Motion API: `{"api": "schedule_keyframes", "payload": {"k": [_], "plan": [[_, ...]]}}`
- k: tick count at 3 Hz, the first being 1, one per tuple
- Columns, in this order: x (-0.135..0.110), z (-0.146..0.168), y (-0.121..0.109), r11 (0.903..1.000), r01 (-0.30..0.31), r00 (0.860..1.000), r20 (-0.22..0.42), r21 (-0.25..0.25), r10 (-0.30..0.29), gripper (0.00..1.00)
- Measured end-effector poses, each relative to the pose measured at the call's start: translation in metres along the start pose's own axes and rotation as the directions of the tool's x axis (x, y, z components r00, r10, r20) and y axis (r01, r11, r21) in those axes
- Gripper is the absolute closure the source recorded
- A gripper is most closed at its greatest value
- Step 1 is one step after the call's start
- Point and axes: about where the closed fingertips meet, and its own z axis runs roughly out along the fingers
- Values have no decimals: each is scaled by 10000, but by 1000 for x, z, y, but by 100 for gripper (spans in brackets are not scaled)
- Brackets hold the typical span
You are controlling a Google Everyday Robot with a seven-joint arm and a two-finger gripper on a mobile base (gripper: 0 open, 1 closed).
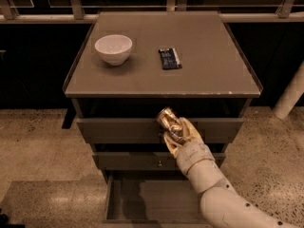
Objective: Pick orange can from bottom drawer and place on counter
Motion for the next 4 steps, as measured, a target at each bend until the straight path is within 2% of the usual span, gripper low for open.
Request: {"api": "schedule_keyframes", "payload": {"k": [1,2,3,4], "plan": [[-16,-6,-29,9953,534,9982,237,807,-555,100],[-18,-6,-27,9950,443,9986,250,894,-467,100],[-32,-11,-44,9884,745,9960,397,1325,-804,100],[-48,-23,-61,9761,1149,9916,379,1842,-1239,100]]}}
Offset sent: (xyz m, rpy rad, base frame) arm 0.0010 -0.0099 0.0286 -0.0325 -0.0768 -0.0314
